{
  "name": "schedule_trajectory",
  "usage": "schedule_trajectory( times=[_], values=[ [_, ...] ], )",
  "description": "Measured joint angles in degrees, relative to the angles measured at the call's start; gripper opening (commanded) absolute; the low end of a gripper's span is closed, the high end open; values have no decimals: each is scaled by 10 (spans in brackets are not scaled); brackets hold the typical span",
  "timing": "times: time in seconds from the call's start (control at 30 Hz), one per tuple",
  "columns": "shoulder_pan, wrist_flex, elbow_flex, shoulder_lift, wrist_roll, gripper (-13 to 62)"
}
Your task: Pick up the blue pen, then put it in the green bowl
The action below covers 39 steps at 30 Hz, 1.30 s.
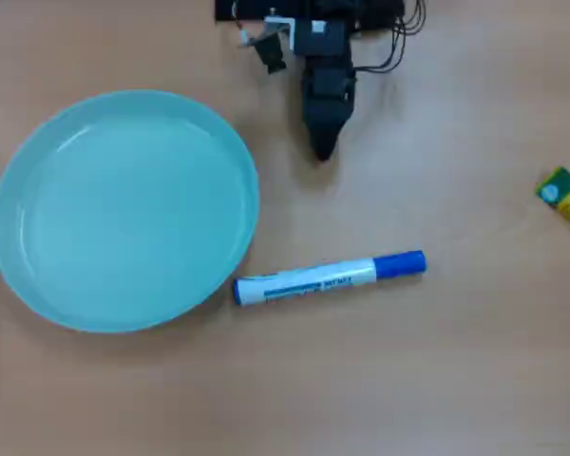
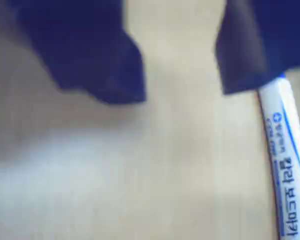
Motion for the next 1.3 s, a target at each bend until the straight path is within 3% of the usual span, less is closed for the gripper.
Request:
schedule_trajectory(
  times=[0.13,1.3],
  values=[
    [-3,69,0,0,0,-25],
    [-4,113,-48,0,0,-26]
  ],
)
